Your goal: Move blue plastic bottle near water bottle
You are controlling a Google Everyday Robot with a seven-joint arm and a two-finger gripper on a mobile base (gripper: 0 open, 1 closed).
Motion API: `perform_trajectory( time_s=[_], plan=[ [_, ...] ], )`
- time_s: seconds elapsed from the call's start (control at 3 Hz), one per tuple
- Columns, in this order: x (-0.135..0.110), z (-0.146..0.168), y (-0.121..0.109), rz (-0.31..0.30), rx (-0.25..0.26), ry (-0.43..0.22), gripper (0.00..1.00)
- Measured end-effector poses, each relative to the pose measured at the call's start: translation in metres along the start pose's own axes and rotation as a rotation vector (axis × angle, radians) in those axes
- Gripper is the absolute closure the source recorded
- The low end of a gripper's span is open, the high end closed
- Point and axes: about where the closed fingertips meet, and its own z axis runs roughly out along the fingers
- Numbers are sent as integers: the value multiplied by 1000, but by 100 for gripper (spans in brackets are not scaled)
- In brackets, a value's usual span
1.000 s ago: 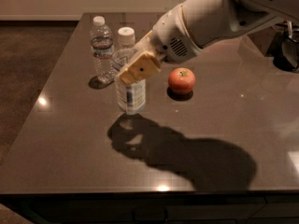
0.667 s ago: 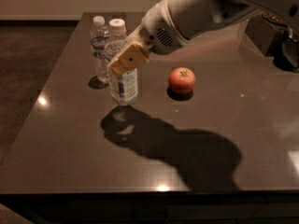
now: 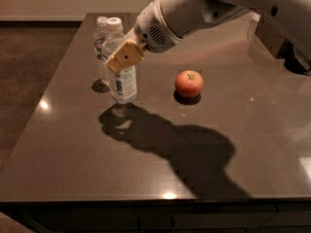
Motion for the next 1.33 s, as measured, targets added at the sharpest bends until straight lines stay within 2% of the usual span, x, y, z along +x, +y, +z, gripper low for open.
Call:
perform_trajectory(
  time_s=[0.33, 0.67, 1.0, 1.33],
  plan=[
    [3, 10, -11, 2, 13, 2, 100],
    [7, 21, -23, 4, 18, 6, 82],
    [11, 29, -33, 6, 17, 10, 59],
    [18, 34, -45, 11, -7, -3, 26]
  ],
)
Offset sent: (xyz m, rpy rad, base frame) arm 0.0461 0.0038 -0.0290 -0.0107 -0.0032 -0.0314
